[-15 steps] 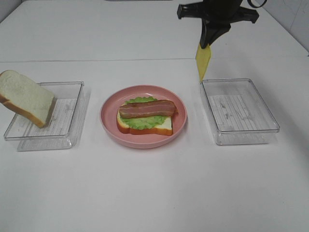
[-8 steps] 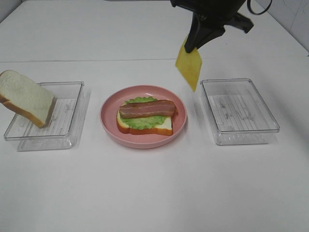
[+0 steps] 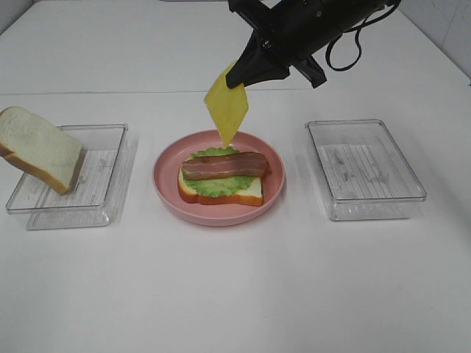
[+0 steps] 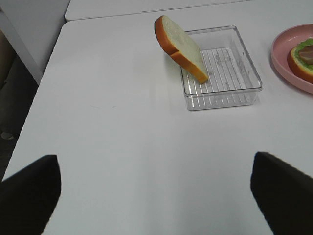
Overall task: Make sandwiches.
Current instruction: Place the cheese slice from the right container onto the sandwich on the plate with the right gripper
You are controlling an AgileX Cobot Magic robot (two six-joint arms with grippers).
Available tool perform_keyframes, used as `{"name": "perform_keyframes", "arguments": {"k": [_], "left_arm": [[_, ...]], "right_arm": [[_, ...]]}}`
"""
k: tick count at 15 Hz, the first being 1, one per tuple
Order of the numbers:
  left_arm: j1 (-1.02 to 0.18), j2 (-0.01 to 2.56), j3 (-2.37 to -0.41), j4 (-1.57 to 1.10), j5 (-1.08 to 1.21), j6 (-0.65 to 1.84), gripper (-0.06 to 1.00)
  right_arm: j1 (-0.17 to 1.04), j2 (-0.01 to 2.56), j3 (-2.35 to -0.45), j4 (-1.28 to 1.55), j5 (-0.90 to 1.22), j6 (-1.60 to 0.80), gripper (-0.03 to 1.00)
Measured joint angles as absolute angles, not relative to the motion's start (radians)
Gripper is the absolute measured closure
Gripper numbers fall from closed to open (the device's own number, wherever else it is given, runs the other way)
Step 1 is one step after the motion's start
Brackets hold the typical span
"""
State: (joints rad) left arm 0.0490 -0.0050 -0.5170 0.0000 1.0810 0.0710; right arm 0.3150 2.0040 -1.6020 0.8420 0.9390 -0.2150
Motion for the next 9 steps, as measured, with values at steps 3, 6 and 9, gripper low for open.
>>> {"name": "perform_keyframes", "arguments": {"k": [3, 6, 9], "left_arm": [[0.049, -0.005, -0.517, 0.0, 1.081, 0.071, -0.03], [0.049, -0.005, -0.517, 0.0, 1.081, 0.071, -0.03], [0.049, -0.005, -0.517, 0.0, 1.081, 0.071, -0.03]], "right_arm": [[0.315, 2.016, -1.6, 0.901, 0.928, -0.234, 0.95], [0.315, 2.062, -1.6, 1.032, 0.93, -0.333, 0.95], [0.315, 2.173, -1.6, 1.257, 0.961, -0.475, 0.95]]}}
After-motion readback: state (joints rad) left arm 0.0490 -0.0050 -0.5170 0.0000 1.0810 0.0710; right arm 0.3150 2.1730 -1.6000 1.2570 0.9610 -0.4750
